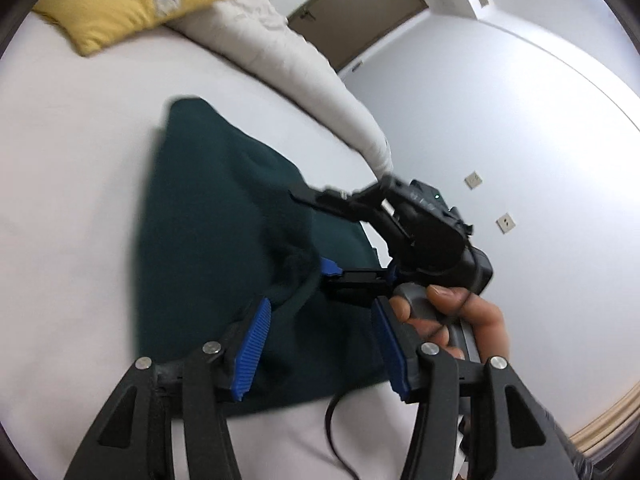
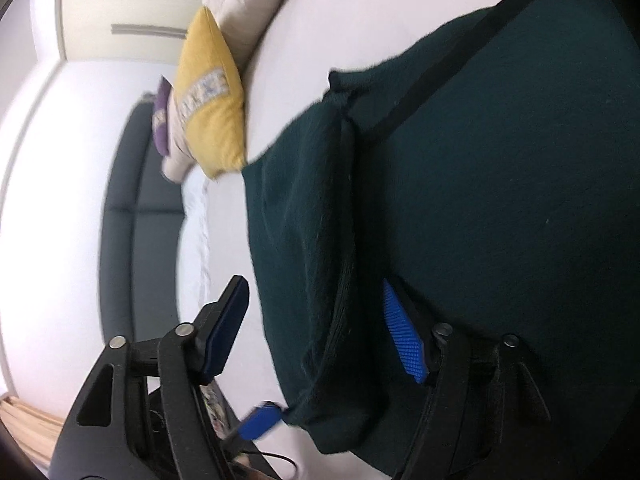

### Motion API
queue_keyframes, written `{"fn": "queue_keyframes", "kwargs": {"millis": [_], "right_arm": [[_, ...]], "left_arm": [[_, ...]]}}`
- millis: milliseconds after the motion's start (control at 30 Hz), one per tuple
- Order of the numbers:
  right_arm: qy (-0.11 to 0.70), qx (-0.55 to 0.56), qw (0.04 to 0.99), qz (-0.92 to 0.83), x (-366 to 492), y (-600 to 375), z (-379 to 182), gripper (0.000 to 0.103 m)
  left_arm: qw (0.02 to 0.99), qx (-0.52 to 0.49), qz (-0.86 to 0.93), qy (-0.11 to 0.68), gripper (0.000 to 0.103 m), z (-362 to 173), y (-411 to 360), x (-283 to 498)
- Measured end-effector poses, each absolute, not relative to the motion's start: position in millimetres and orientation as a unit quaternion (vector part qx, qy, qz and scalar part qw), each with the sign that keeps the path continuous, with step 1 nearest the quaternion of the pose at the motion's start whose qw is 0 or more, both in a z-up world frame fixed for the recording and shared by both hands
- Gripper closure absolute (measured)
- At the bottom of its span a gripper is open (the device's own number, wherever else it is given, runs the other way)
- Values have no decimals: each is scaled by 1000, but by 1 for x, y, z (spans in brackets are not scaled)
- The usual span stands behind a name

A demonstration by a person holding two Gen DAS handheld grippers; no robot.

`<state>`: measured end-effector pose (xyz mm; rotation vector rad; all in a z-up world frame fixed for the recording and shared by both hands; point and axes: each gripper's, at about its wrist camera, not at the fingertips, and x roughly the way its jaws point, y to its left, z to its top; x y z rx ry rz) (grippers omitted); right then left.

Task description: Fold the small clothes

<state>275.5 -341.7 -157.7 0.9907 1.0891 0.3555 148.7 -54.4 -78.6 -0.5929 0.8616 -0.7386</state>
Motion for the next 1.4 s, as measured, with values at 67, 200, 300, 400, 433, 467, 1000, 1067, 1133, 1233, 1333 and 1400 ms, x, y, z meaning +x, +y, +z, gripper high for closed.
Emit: {"fn": "queue_keyframes", "kwargs": {"millis": [67,200,300,400,433,467,1000,1067,1133,1233,1333,1400], "right_arm": [[510,427,730,153,279,-333,-155,60],[543,349,754,118,285,-310,-149,89],[536,325,771,109,277,-309,-139,91],[520,326,781,117,266,-327,-124,91],[512,327,785,119,259,-339,-117,91],[497,328,794,121,252,-352,-109,91],[412,418,805,89,161,-514,-144,92],[401,442,797,92,162,-527,-170,92],[386,455,796,100,159,-530,-182,92],[382,447,803,101,156,-525,-183,92],[382,439,809,89,159,-509,-183,92],[378,440,810,84,152,-507,-180,92]], "left_arm": [[810,-279,-326,401,48,-82,-33,143],[812,-280,-306,411,48,-86,-12,142],[820,-270,-306,402,48,-76,-4,140],[826,-252,-313,395,48,-65,-5,141],[827,-249,-315,394,48,-63,-9,141],[827,-245,-318,393,48,-61,-12,141],[852,-58,-338,394,48,-49,-178,203],[848,-42,-316,424,48,-70,-192,216],[841,-54,-305,444,50,-87,-192,221],[847,-59,-307,430,49,-89,-186,216],[857,-74,-301,412,49,-79,-174,213],[861,-65,-301,405,49,-75,-174,213]]}}
